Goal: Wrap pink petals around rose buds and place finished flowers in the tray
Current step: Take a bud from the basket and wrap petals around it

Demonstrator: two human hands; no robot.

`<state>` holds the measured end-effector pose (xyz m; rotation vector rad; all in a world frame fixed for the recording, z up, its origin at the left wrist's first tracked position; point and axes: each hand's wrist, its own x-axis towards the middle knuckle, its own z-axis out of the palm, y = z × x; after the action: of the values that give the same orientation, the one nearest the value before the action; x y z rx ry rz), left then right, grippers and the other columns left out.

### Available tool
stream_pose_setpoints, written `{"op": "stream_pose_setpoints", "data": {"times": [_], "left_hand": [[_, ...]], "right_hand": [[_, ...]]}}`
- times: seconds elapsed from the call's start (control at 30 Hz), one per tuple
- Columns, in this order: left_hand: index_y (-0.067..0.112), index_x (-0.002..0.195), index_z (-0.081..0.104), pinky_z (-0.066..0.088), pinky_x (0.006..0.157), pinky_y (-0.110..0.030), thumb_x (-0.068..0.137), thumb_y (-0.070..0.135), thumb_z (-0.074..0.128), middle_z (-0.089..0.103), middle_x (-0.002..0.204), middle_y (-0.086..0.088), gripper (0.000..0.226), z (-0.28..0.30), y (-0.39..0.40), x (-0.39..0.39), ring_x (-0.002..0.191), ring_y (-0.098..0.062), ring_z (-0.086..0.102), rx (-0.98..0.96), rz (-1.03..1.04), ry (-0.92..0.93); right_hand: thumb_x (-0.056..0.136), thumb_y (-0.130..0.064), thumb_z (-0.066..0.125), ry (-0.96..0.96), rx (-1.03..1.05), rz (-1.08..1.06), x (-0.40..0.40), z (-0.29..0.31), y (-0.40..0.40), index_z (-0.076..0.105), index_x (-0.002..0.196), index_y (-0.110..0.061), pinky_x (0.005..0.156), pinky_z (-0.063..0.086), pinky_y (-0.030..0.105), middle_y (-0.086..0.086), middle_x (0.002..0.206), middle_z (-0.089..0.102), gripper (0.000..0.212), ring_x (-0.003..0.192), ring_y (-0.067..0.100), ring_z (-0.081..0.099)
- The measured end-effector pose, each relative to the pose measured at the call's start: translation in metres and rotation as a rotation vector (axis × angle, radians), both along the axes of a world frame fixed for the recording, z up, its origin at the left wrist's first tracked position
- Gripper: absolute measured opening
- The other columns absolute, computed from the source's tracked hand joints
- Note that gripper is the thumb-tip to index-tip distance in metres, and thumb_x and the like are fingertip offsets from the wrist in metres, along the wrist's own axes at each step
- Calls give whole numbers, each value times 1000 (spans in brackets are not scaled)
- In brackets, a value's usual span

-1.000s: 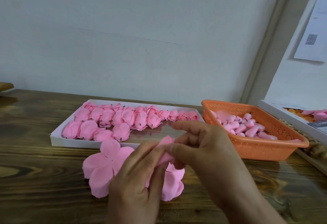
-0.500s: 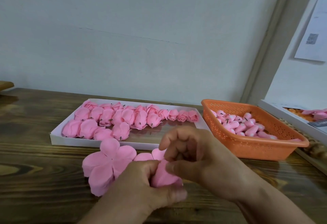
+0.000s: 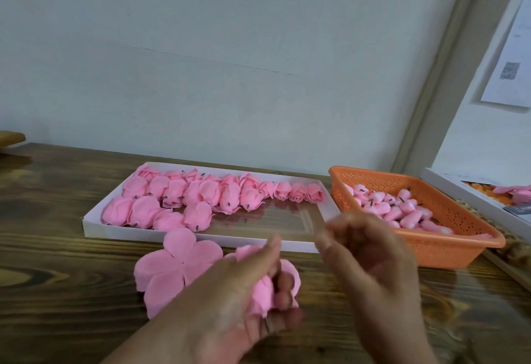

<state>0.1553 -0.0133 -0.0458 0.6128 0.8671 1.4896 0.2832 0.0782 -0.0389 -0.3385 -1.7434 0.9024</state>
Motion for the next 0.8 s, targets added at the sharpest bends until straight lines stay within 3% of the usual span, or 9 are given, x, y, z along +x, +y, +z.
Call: {"op": "stream_pose_setpoints", "data": {"times": [0.1, 0.17, 0.27, 0.33, 0.43, 0.57, 0.67, 0.73, 0.8], "left_hand": [[4, 85, 59, 45, 71, -38, 75, 48, 63, 60, 77, -17, 45, 7, 5, 3, 68, -31, 60, -12, 193, -30], [8, 78, 66, 47, 65, -35, 76, 49, 62, 63, 74, -11, 41, 12, 8, 7, 66, -28, 61, -42, 269, -67], [16, 53, 67, 48, 56, -31, 78, 46, 58, 65, 67, -7, 40, 11, 14, 11, 59, -25, 59, 7, 312, -58], [17, 44, 65, 53, 60, -30, 81, 45, 58, 66, 67, -6, 46, 6, 16, 12, 58, -20, 64, 19, 339, -42], [22, 47, 67, 45, 74, -39, 70, 51, 60, 67, 66, -6, 37, -4, 18, 10, 58, -19, 64, 19, 347, 71], [19, 59, 67, 45, 55, -30, 66, 54, 66, 71, 75, -9, 36, -14, 14, 2, 63, -23, 65, 67, 241, 226], [16, 88, 72, 53, 66, -39, 84, 58, 53, 71, 101, -13, 46, -13, 9, -14, 86, -27, 68, 102, 112, 435], [13, 102, 67, 54, 84, -36, 85, 59, 38, 67, 105, -9, 57, -6, 11, -22, 94, -19, 65, 77, 112, 750], [15, 100, 63, 48, 88, -27, 83, 59, 29, 59, 103, -4, 58, 6, 16, -28, 96, -12, 58, 73, 173, 1128]], "right_hand": [[66, -26, 69, -92, 358, -149, -14, -24, -21, 63, 79, -16, 60, 46, 12, -13, 75, 65, 17, 64, -1, 59], [68, -29, 67, -153, 503, -252, -24, -31, -26, 66, 80, -11, 61, 50, 16, -7, 82, 68, 21, 69, 6, 63], [74, -26, 63, -143, 566, -361, -32, -29, -26, 68, 78, -9, 57, 52, 23, -2, 81, 69, 18, 69, 13, 65], [75, -22, 64, -158, 540, -397, -38, -31, -28, 69, 76, -10, 56, 51, 23, -3, 81, 69, 14, 68, 12, 66], [64, -13, 75, -102, 106, -237, -40, -31, -34, 68, 68, -14, 48, 47, 18, -9, 71, 69, 9, 51, 4, 56], [63, 10, 78, -45, -622, 253, -32, -29, -25, 64, 64, 6, 44, 46, 21, 14, 64, 68, 15, 48, 20, 58], [55, -5, 72, -78, -786, 394, -31, -30, -18, 69, 69, 7, 50, 42, 30, 23, 59, 59, 19, 49, 25, 51], [54, -6, 70, -29, -853, 426, -33, -32, -14, 69, 69, 6, 51, 42, 29, 23, 59, 57, 19, 48, 24, 50], [55, -5, 70, 5, -864, 442, -34, -31, -10, 69, 68, 5, 50, 44, 27, 22, 60, 57, 16, 48, 23, 51]]}}
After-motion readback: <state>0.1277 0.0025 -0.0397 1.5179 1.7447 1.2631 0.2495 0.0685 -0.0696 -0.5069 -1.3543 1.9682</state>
